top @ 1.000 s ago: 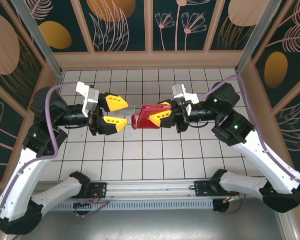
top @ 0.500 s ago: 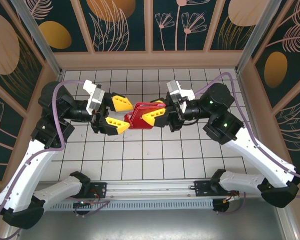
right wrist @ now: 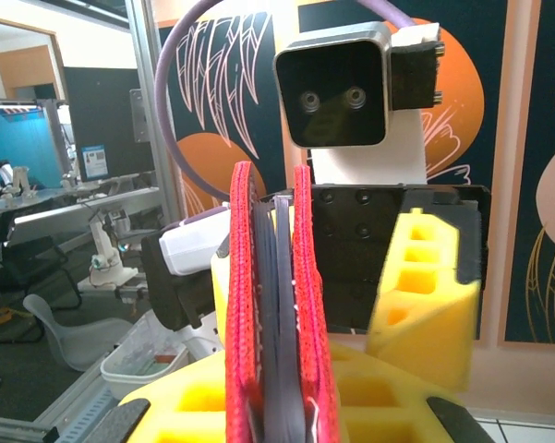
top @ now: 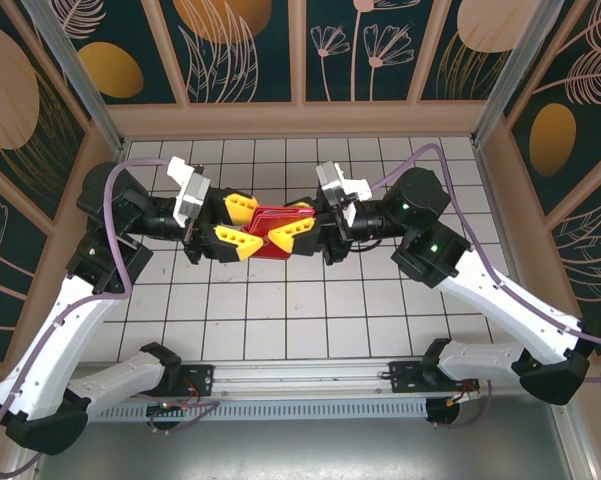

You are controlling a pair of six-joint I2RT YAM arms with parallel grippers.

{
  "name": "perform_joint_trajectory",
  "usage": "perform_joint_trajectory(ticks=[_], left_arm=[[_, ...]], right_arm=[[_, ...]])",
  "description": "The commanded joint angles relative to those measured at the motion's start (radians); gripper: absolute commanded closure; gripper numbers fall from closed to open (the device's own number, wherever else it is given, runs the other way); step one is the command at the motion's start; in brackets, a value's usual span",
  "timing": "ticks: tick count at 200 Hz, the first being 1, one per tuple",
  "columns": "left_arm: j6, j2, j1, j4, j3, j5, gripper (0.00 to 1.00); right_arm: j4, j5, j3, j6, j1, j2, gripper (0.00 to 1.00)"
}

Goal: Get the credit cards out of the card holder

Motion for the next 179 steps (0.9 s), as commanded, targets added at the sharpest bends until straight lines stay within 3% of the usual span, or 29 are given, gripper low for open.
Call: perform_joint_trajectory(ticks=[1,21,77,105,110,126,138,179], left_arm=[[-0.015,0.016,-0.005,0.045,-0.008,-0.034,0.65],[-0.058,0.012,-0.01,0.119,-0.035,-0.037,0.73],[-0.108,0.02,-0.029,0.237,-0.057,-0.067,0.81],[-0.064,0.015,-0.03,0.197,-0.051,-0.096,1.0],[-0.056,0.012,-0.031,0.19,-0.052,-0.099,1.0],[-0.039,-0.008,-0.031,0.175,-0.058,-0.126,1.0],[-0.033,-0.022,-0.03,0.17,-0.063,-0.139,1.0],[-0.084,-0.041,-0.031,0.226,-0.087,-0.14,1.0]], right_arm=[[0.07,0.007,0.01,0.0,0.027,0.0,1.0],[0.145,0.004,-0.017,0.028,0.031,-0.003,1.0],[0.235,0.003,-0.036,0.077,0.046,0.02,1.0],[0.178,0.027,-0.025,0.048,0.049,0.003,1.0],[0.156,0.041,-0.023,0.036,0.049,-0.005,1.0],[0.092,0.089,-0.025,-0.004,0.05,-0.039,0.81],[0.056,0.12,-0.035,-0.026,0.048,-0.07,0.76],[-0.012,0.158,-0.045,-0.053,0.049,-0.121,0.8]])
